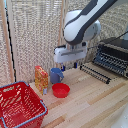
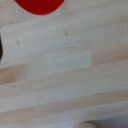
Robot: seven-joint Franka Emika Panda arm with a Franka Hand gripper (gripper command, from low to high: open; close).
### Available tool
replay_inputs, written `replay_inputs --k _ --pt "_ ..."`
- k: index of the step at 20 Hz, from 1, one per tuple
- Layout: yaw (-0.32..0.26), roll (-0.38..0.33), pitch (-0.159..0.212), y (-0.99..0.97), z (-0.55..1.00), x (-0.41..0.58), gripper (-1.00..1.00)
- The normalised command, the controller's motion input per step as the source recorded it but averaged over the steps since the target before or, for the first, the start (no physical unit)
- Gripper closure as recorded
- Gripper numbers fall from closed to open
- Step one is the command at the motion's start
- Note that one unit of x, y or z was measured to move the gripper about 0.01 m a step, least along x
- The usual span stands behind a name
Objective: Please locate the crimson dish within your space. Move your hand towards it gently. Tenderly hold the bowl carefully using your fingers and raise it. With caution, shift it towards the basket. Kindly let loose of the dish to drop it in the basket.
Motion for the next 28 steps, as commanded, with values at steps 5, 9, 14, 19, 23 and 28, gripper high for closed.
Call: replay_inputs --k 5,9,14,19,23,28 --pt "0.0 0.0 -0.005 -0.12 -0.63 0.095 -1.0" --pt "0.0 0.0 -0.003 -0.15 -0.61 0.179 -1.0" --pt "0.018 0.0 0.0 -0.09 -0.49 0.291 -1.0" --pt "0.035 0.0 0.0 -0.03 -0.28 0.237 1.0" --pt "0.002 -0.004 0.025 0.01 -0.09 0.018 1.0" --pt "0.001 -0.002 0.03 0.0 -0.06 0.0 1.0"
